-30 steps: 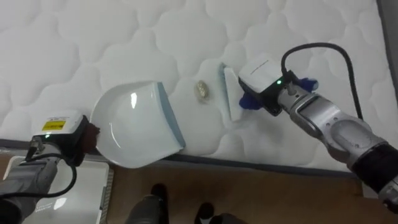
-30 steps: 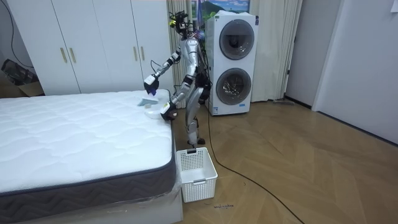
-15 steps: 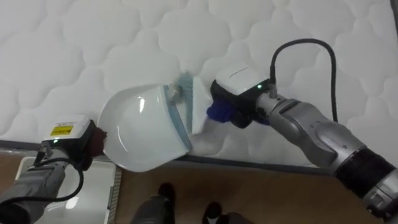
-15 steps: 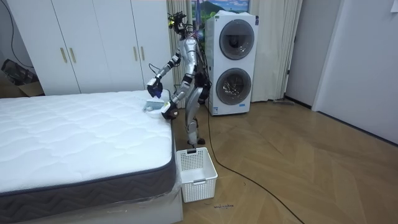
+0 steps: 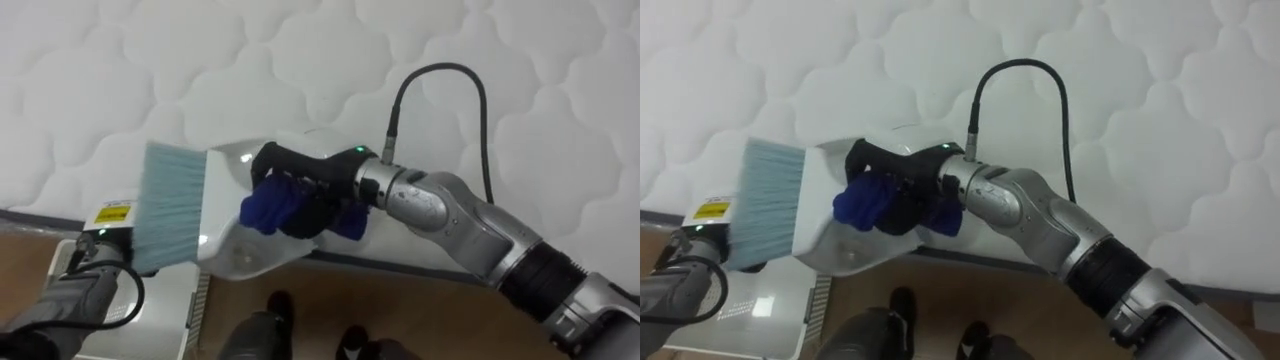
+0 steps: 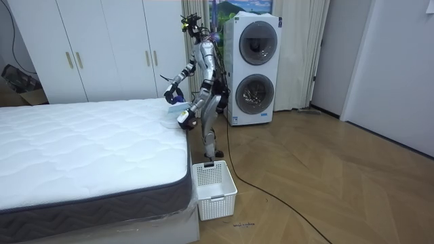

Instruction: Clean bed

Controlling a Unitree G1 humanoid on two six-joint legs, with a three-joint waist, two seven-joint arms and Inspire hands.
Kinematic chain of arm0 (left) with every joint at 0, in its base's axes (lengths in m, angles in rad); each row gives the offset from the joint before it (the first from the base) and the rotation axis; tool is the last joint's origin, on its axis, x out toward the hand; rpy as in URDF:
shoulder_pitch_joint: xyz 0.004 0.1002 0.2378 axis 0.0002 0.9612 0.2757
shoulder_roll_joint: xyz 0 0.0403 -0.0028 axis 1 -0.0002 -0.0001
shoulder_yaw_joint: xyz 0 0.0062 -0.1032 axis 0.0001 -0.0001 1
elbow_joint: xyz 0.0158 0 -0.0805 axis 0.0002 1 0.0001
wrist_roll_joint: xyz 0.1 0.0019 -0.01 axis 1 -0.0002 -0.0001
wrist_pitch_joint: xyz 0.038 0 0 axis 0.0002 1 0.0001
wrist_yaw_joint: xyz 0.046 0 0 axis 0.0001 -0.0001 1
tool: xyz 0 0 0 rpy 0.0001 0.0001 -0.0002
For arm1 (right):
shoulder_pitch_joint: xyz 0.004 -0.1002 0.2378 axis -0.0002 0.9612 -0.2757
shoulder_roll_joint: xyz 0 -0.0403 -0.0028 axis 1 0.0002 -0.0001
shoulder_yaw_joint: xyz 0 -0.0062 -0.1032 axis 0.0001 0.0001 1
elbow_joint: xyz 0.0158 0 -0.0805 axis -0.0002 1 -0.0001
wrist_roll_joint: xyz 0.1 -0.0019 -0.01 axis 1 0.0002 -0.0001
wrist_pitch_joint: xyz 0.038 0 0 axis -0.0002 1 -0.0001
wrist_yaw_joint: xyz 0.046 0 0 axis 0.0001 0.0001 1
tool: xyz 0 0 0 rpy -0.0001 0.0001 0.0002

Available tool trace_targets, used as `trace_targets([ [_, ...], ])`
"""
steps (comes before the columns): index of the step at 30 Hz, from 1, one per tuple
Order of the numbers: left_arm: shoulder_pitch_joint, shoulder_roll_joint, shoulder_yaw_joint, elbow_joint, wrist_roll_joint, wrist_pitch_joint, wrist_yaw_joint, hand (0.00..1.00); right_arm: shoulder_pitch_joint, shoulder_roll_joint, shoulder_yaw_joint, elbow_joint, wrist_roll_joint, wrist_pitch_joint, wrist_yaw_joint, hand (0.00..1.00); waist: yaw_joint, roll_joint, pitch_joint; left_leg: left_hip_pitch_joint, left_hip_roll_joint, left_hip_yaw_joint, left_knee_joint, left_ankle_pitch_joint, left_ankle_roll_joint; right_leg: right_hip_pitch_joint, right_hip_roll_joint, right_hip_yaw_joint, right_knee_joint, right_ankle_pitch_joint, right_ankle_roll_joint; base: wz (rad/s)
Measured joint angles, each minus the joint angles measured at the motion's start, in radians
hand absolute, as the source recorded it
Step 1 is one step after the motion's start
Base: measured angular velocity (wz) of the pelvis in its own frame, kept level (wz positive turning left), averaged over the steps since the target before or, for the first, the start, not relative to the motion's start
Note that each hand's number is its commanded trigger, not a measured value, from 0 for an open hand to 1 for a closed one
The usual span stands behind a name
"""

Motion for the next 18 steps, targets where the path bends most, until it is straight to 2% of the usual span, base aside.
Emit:
trace_targets([
  [13,0.004,-0.002,0.0,0.003,-0.001,-0.005,0.0,1.0,0.0,-0.013,-0.004,0.0,0.001,-0.011,0.01,1.0,-0.003,0.001,-0.0002,0.003,-0.005,-0.002,-0.008,0.0,0.0,0.001,-0.003,0.0,0.0,-0.002,-0.001,0.0],
  [18,0.011,-0.003,0.001,0.004,-0.001,-0.008,0.002,1.0,0.002,-0.019,-0.004,0.0,0.002,-0.033,0.01,1.0,-0.007,0.003,-0.0005,0.011,-0.009,0.002,-0.016,0.0,0.0,0.003,-0.007,0.004,0.001,-0.004,0.002,0.0],
])
